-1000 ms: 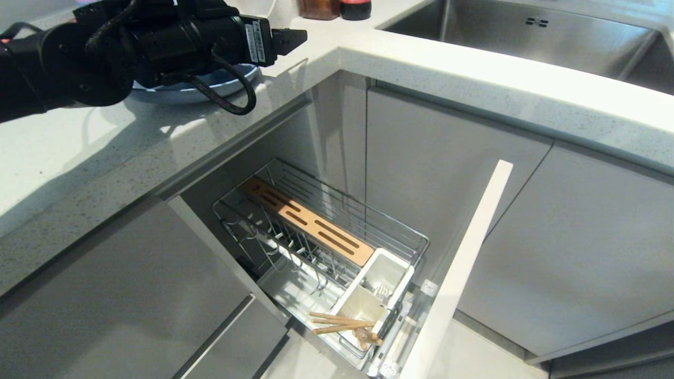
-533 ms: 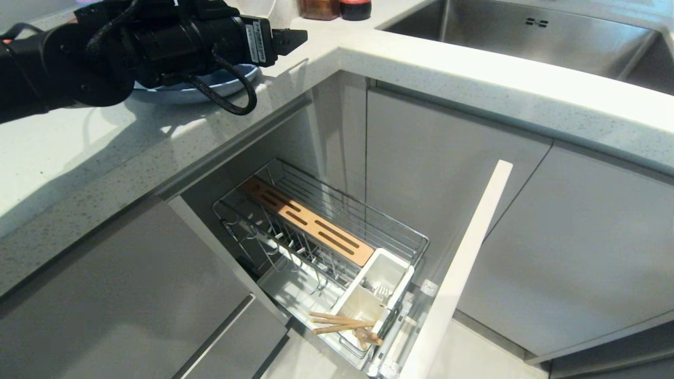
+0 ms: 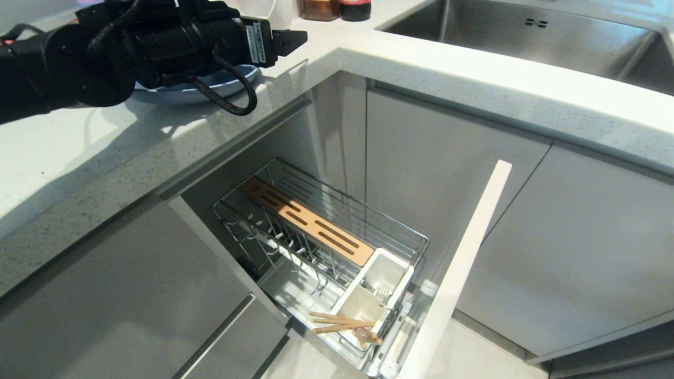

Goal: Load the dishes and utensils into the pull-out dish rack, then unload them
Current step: Pick up the bowl and place it in the cupboard

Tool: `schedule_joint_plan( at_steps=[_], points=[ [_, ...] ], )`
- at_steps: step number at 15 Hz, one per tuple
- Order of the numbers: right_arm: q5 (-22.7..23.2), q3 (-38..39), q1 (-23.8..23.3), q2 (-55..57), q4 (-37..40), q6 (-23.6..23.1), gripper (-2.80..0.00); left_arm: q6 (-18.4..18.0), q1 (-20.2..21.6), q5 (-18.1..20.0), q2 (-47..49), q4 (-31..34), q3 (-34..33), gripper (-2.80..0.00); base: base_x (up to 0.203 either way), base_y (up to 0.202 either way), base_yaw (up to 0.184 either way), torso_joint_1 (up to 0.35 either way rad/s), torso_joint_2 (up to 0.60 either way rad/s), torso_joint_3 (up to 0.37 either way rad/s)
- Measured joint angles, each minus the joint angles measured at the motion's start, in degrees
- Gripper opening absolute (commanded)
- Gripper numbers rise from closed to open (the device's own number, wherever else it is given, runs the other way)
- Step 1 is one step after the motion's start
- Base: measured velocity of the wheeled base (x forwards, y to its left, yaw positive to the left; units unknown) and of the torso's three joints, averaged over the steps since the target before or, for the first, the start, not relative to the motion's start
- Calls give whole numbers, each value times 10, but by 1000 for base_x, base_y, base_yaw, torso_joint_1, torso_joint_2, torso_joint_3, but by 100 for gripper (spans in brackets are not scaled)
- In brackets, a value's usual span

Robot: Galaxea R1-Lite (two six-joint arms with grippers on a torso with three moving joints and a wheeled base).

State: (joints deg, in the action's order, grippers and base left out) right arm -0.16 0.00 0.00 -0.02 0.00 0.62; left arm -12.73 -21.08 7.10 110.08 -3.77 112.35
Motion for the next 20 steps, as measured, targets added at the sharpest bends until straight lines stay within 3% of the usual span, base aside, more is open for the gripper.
schedule_joint_plan(
  at_steps=[10,11,12,20],
  points=[
    [0,0,0,0,0,0,-280,0,3,0,2,0,0,0,0,0,0,0,0,0],
    [0,0,0,0,0,0,-280,0,3,0,2,-1,0,-57,0,0,0,0,0,0],
    [0,0,0,0,0,0,-280,0,3,-1,2,-1,0,-280,0,0,0,0,0,0],
    [0,0,0,0,0,0,-280,1,3,-2,2,-1,0,-280,0,0,0,0,0,0]
  ],
)
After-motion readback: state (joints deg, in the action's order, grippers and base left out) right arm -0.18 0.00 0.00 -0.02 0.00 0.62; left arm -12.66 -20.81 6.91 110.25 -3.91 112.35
